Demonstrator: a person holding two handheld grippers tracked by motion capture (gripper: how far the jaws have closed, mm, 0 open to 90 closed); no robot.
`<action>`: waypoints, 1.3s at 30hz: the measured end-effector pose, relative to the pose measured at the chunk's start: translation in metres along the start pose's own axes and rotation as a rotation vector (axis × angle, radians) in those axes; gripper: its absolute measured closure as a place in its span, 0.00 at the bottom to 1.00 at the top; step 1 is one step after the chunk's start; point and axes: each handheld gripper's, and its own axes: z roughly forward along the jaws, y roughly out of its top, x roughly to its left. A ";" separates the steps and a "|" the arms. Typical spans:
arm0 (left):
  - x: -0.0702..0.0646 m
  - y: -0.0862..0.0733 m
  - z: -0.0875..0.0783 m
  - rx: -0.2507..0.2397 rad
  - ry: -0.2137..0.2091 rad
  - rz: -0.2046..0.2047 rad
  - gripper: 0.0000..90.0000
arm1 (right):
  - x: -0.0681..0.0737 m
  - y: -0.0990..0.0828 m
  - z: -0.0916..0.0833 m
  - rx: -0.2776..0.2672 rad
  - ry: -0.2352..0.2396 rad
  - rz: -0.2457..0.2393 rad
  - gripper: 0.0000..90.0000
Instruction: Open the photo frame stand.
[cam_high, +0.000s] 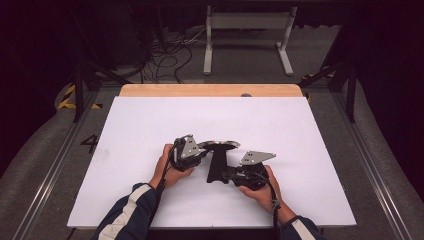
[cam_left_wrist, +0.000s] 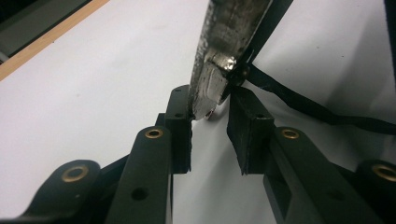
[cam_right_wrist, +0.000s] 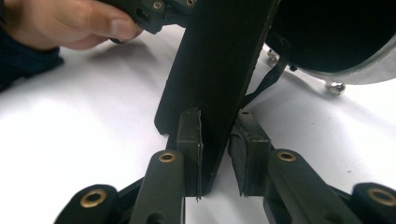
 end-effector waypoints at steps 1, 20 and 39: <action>0.000 0.000 0.000 -0.001 0.000 -0.001 0.79 | 0.001 0.000 -0.001 0.002 -0.007 -0.010 0.84; 0.007 -0.005 -0.026 -0.035 -0.029 -0.025 0.76 | 0.001 0.001 -0.012 -0.001 -0.043 -0.043 0.90; 0.007 -0.001 -0.031 -0.053 -0.058 0.024 0.75 | 0.012 0.005 -0.027 -0.059 -0.092 -0.087 1.00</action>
